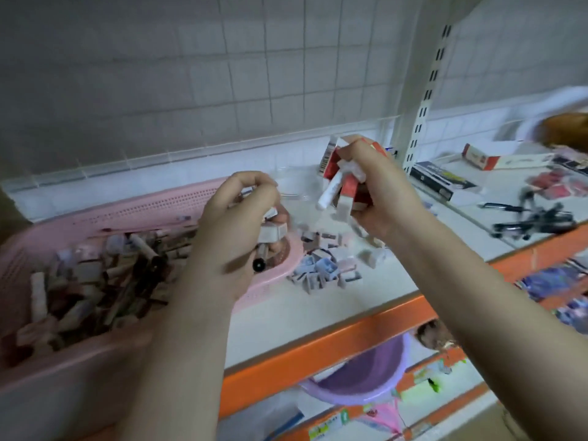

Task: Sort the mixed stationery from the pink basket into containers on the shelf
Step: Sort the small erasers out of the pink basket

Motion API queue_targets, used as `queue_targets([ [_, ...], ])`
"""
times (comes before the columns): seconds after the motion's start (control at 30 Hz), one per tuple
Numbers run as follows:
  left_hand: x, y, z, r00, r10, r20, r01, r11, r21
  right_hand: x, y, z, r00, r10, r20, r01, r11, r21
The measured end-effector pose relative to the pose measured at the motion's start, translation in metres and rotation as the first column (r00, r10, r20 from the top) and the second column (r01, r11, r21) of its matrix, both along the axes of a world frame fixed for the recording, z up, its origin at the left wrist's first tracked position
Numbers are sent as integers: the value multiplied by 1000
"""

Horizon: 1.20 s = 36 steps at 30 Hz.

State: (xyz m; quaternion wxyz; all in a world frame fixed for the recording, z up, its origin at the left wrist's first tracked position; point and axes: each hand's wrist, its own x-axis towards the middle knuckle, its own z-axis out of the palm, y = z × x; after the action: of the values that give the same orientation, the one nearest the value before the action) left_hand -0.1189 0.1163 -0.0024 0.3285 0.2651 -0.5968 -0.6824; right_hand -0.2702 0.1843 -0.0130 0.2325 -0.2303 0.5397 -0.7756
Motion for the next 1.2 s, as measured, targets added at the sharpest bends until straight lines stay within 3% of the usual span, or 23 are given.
queue_targets([
  [0.17, -77, 68, -16, 997, -70, -17, 68, 995, -67, -71, 88, -15, 994, -108, -1, 108, 994, -22],
  [0.37, -167, 147, -41, 993, -102, 57, 93, 986, 136, -147, 176, -23, 996, -90, -12, 91, 991, 95],
  [0.5, -210, 181, -43, 973, -178, 148, 148, 970, 194, -178, 194, -20, 999, -50, -14, 51, 997, 62],
  [0.67, -255, 199, -27, 942, -330, 64, 292, 896, 336, -222, 213, -13, 990, -144, -11, 144, 989, 19],
  [0.9, -339, 221, -26, 804, -498, 323, 487, 865, 122, -283, 242, -17, 940, -339, -31, 338, 940, -45],
  [1.07, -401, 248, -22, 783, -547, 296, 530, 836, 141, -349, 272, -21, 922, -385, -50, 385, 923, -15],
  [1.2, -456, 267, -31, 815, -483, 321, 471, 874, 117, -411, 290, -35, 956, -294, -5, 293, 955, -32],
])
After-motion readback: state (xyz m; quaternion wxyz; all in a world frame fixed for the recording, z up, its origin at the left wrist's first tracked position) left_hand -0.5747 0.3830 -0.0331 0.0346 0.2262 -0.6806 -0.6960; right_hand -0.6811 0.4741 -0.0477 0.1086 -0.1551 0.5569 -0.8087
